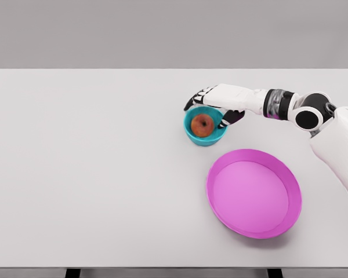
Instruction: Put the apple from the pink plate into the blue bowl with your right arm
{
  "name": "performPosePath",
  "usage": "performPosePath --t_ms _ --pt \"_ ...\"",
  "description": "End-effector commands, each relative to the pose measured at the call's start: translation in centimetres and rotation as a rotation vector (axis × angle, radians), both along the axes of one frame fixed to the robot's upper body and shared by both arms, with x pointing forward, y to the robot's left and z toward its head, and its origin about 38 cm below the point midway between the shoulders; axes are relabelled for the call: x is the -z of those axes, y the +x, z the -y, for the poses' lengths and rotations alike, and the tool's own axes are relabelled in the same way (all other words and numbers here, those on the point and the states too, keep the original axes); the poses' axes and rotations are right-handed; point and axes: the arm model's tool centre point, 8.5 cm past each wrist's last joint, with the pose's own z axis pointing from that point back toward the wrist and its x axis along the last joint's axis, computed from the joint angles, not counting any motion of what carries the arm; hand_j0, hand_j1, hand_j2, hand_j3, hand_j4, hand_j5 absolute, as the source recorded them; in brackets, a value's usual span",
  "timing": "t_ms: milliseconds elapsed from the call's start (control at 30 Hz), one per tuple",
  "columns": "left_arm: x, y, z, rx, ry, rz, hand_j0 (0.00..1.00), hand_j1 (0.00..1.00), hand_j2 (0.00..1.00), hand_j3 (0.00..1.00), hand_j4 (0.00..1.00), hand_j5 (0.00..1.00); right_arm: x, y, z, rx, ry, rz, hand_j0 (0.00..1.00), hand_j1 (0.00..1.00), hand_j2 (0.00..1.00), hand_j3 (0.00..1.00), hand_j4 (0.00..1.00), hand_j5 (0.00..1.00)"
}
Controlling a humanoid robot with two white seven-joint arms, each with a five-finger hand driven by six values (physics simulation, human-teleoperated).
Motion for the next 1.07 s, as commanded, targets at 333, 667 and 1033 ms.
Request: performPosePath --t_ms 333,667,1033 --pt "0.0 -0.1 0.0 0.0 0.0 -0.002 1.0 1.0 1.0 1.0 1.0 1.0 -9.5 -3.3 3.7 -0.058 0.05 0.226 1.0 1.0 1.0 1.0 1.0 1.0" --pt "0.0 -0.1 0.0 0.0 0.0 -0.002 1.0 1.0 1.0 1.0 1.0 1.0 -8.1 -7.6 17.5 0.278 0.274 0.279 1.0 1.0 1.0 1.0 1.0 1.0" --pt "0.0 0.1 0.0 0.007 0.0 0.005 1.0 1.0 1.0 1.0 1.0 1.0 -5.3 -7.8 16.3 0.277 0.305 0.219 1.0 1.0 1.0 1.0 1.0 1.0"
